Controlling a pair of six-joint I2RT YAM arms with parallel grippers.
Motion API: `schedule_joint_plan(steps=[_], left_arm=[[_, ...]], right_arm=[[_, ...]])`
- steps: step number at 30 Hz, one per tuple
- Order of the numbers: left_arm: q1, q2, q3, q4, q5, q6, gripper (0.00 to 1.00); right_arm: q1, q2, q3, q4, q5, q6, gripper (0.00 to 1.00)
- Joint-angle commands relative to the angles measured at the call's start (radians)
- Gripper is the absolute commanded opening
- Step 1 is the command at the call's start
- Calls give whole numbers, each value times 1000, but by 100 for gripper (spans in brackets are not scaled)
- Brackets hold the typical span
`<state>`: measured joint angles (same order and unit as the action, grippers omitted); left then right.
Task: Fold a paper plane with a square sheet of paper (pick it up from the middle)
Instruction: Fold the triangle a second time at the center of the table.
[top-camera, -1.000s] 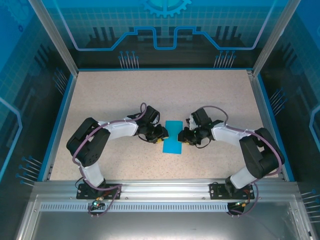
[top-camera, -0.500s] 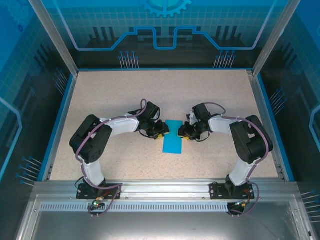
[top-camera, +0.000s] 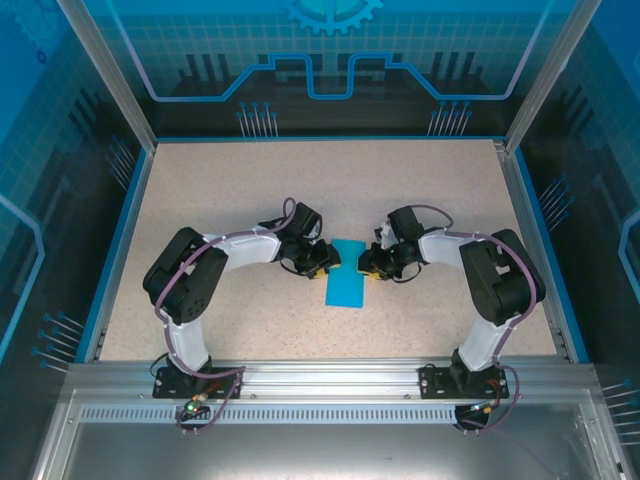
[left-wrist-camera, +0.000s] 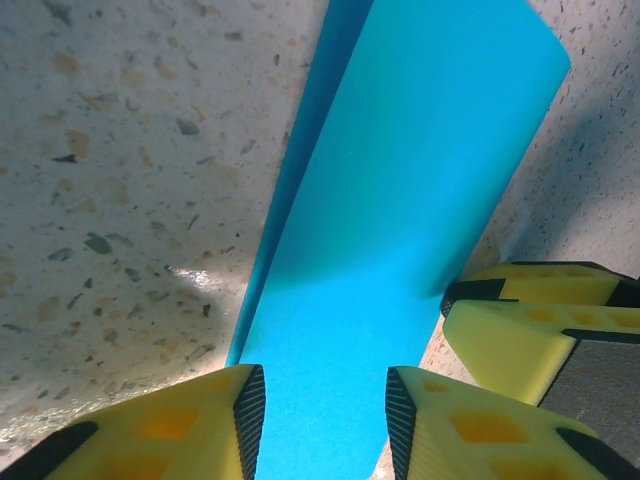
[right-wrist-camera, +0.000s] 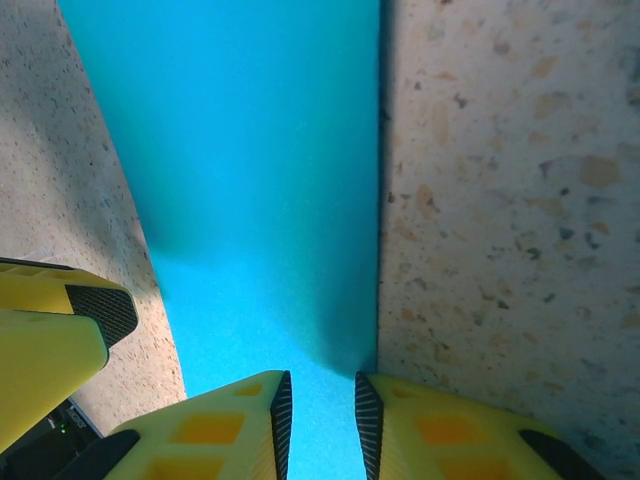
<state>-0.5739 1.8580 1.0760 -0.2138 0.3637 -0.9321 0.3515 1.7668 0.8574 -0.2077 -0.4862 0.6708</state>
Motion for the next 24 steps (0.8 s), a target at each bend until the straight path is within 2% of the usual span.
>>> schedule_joint_plan(steps=[1, 11, 17, 20, 24], left_arm=[[10, 29, 34, -31, 20, 24, 42], [10, 48, 47, -67, 8, 23, 52], [9, 54, 26, -31, 34, 16, 51], [8, 58, 13, 6, 60, 6, 45], [6, 56, 9, 22, 71, 4, 43]], right_arm=[[-5, 52, -31, -38, 49, -23, 27], [-5, 76, -49, -20, 55, -19, 27], [-3, 79, -47, -21, 51, -22, 27], [-3, 85, -46, -22, 44, -25, 27], [-4, 86, -52, -13, 42, -21, 27]])
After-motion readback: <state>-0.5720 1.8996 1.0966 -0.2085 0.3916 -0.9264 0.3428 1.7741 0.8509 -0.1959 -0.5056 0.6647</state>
